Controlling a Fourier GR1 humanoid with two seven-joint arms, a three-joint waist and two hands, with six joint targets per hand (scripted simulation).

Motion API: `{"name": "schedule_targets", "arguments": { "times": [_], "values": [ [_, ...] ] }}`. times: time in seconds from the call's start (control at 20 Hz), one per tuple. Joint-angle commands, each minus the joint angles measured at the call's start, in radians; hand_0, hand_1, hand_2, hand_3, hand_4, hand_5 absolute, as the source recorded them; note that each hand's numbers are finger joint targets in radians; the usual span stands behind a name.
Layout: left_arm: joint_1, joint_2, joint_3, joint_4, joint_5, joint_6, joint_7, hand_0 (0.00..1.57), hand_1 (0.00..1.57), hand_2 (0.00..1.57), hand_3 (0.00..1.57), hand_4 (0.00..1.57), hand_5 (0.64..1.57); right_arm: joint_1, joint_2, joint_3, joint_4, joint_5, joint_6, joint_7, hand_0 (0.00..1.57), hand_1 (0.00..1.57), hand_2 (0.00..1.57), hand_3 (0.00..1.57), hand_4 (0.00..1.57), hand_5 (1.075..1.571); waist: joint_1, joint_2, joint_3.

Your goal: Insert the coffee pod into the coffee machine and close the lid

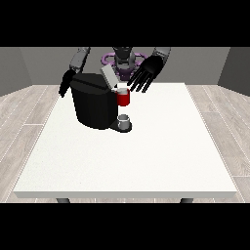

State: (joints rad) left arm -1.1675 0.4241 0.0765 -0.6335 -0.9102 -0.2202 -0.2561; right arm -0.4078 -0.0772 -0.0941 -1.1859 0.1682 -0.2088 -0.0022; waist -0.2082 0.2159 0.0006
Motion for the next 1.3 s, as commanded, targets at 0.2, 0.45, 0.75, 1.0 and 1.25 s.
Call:
{"name": "schedule_targets", "arguments": {
  "times": [0.2, 0.45, 0.75, 1.0, 1.25],
  "values": [
    [0.142, -0.179, 0.155, -0.033, 0.231, -0.022, -0.044, 0.0, 0.0, 0.15, 0.0, 0.0, 1.571, 0.142, 0.013, -0.017, 0.052, -0.011, -0.007, -0.059, 0.0, 0.0, 0.0, 0.0, 0.0, 1.571, 0.117, -0.177, -0.0026],
    [0.329, -0.317, 0.333, 0.001, 0.455, -0.036, -0.072, 0.0, 0.0, 0.0, 0.0, 0.41, 1.571, 0.226, 0.004, -0.044, 0.045, -0.034, -0.005, -0.058, 0.0, 0.0, 0.0, 0.0, 0.0, 1.571, 0.207, -0.317, -0.0048],
    [0.533, -0.42, 0.31, 0.013, 0.481, -0.035, -0.08, 0.0, 0.0, 0.0, 0.0, 0.42, 1.571, 0.254, 0.0, -0.032, -0.007, -0.097, 0.1, -0.059, 0.0, 0.0, 0.0, 0.0, 0.0, 1.571, 0.277, -0.497, -0.0006],
    [0.633, -0.378, 0.309, -0.011, 0.498, -0.1, -0.085, 0.0, 0.0, 0.0, 0.0, 0.39, 1.571, 0.223, -0.015, 0.03, -0.09, -0.084, 0.16, -0.019, 0.0, 0.0, 0.0, 0.0, 0.0, 1.571, 0.306, -0.536, -0.0007],
    [0.63, -0.423, 0.273, -0.095, 0.564, -0.064, -0.016, 0.0, 0.0, 0.0, 0.0, 0.39, 1.571, 0.126, -0.063, 0.022, -0.115, -0.09, 0.198, 0.013, 0.0, 0.0, 0.0, 0.0, 0.25, 1.571, 0.327, -0.502, -0.0004]
  ]
}}
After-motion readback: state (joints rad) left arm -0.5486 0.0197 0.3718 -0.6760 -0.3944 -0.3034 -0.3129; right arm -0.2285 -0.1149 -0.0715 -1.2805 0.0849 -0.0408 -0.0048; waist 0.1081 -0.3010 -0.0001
